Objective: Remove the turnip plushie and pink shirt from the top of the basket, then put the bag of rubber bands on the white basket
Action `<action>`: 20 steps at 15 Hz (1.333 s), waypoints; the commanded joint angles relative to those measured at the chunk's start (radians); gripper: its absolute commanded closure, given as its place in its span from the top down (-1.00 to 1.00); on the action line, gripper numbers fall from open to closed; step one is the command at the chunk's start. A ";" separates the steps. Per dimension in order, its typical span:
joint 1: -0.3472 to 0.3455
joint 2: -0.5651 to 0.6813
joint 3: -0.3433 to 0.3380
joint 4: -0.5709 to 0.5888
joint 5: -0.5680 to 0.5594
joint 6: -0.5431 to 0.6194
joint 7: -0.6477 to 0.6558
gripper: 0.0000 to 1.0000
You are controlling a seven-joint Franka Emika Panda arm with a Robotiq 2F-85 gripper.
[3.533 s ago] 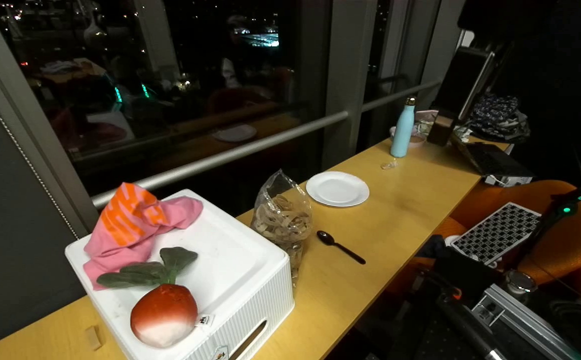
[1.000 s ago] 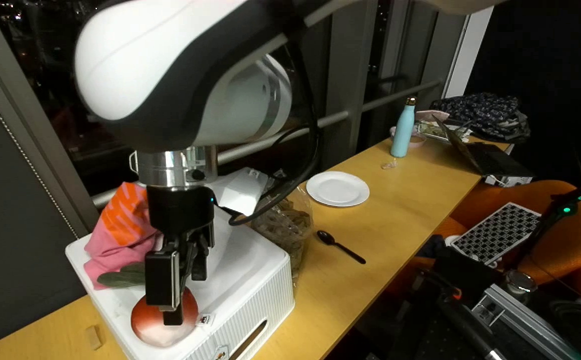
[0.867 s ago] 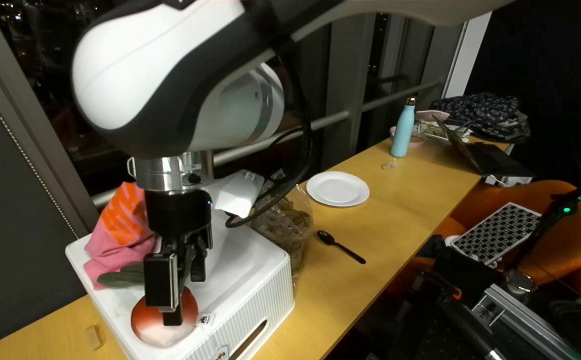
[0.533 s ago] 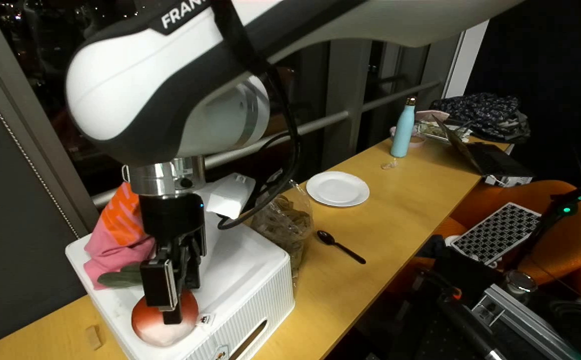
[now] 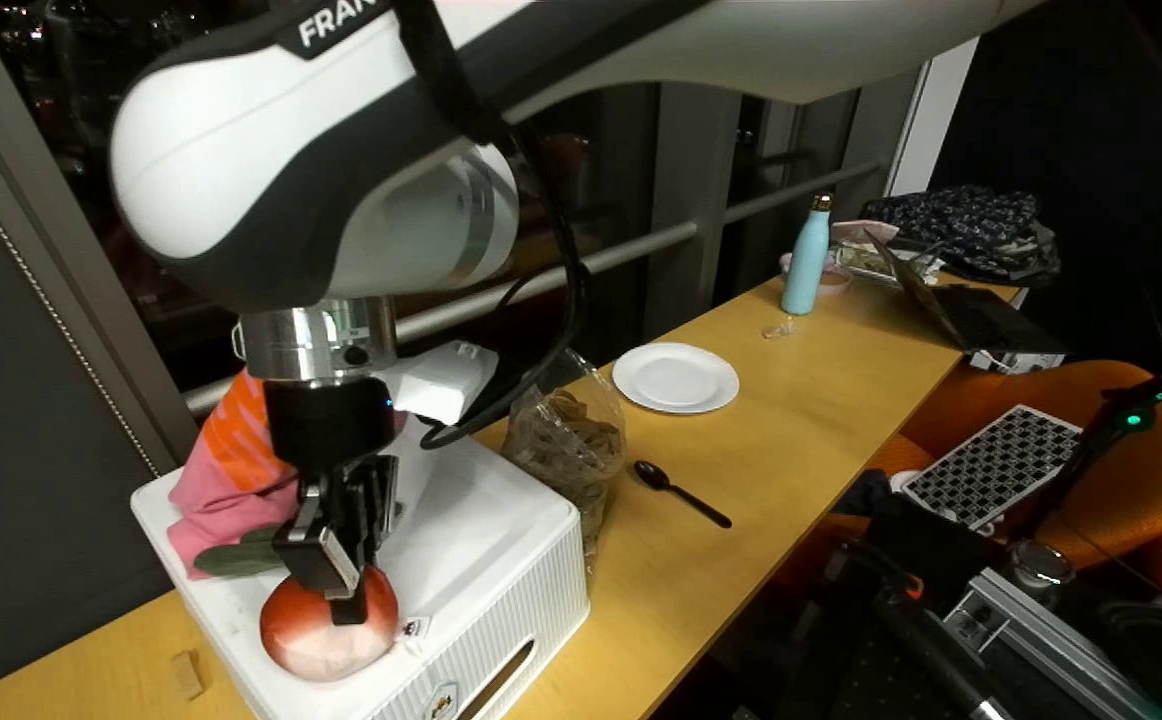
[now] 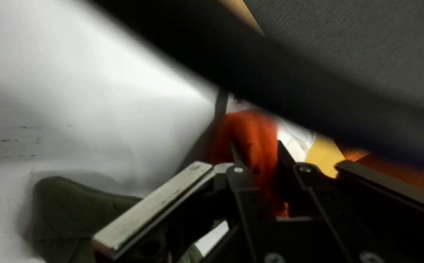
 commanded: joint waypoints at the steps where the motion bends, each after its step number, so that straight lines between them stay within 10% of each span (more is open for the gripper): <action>1: -0.002 0.006 0.008 0.047 -0.021 -0.041 0.040 -1.00; 20: -0.050 -0.473 -0.135 -0.043 -0.200 -0.179 0.414 -0.94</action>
